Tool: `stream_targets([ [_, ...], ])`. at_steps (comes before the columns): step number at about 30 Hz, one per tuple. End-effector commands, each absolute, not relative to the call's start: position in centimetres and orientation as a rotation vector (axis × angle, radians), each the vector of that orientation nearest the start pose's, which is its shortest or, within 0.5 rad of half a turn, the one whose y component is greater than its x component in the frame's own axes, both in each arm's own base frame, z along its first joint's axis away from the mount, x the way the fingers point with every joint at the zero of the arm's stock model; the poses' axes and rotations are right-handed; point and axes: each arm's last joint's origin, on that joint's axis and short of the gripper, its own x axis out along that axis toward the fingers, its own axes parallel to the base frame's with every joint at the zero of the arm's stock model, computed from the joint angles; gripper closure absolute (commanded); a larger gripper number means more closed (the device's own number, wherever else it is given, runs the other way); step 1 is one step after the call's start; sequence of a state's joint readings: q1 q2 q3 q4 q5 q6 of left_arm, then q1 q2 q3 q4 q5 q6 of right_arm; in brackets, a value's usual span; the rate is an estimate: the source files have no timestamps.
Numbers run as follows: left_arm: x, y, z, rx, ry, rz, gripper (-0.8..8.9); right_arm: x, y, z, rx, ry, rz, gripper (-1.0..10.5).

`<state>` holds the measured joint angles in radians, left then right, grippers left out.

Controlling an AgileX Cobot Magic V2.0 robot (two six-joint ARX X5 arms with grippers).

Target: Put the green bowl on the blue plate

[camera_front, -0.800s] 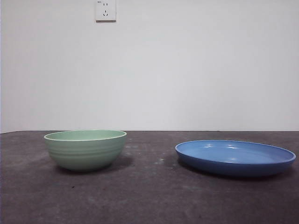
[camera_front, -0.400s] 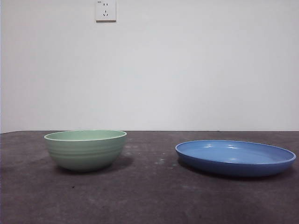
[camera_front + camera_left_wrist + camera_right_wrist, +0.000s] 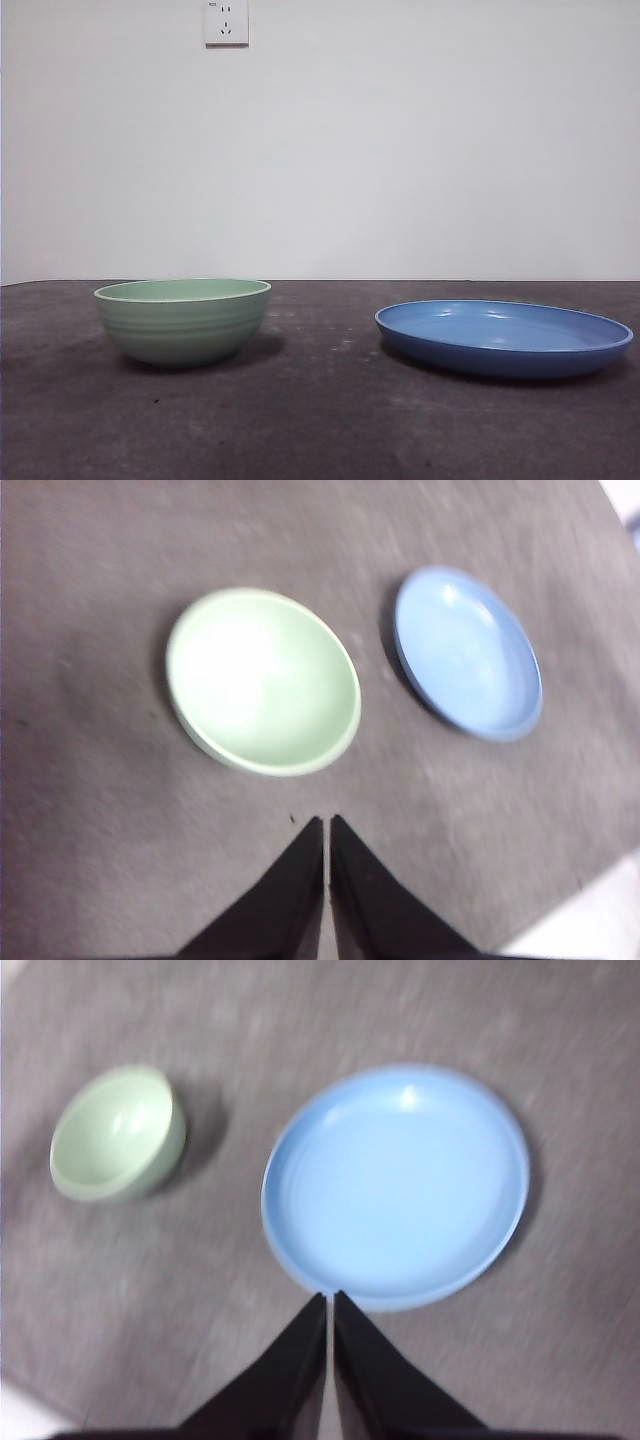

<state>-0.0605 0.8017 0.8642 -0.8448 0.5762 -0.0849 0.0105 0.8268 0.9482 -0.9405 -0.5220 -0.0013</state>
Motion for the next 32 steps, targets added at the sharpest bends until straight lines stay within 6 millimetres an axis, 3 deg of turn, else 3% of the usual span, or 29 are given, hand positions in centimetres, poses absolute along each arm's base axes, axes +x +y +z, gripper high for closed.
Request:
stream_targets([
  [1,13.9,-3.0,30.7,-0.207,0.796,-0.641,8.04,14.2,2.0,32.3,0.151,0.834,0.558,9.4],
  [9,13.5,-3.6,30.5,-0.179,0.835,-0.690,7.93,13.8,3.1,32.0,0.126,0.899,0.624,9.4],
  [11,13.5,-3.6,30.5,-0.180,0.835,-0.689,7.17,13.8,3.2,32.0,0.123,0.902,0.631,8.5],
  [14,13.5,-3.6,30.5,-0.180,0.835,-0.689,5.33,13.8,3.2,32.0,0.125,0.904,0.634,6.1],
  [17,13.5,-3.6,30.5,-0.179,0.834,-0.689,3.94,13.8,3.2,32.0,0.128,0.905,0.633,5.6],
  [26,14.1,-3.6,30.8,-0.200,0.806,-0.653,3.90,13.8,3.2,32.0,0.129,0.905,0.632,5.6],
  [32,16.3,-4.0,31.4,-0.175,0.827,-0.553,3.90,13.8,3.2,32.0,0.131,0.906,0.631,5.6],
])
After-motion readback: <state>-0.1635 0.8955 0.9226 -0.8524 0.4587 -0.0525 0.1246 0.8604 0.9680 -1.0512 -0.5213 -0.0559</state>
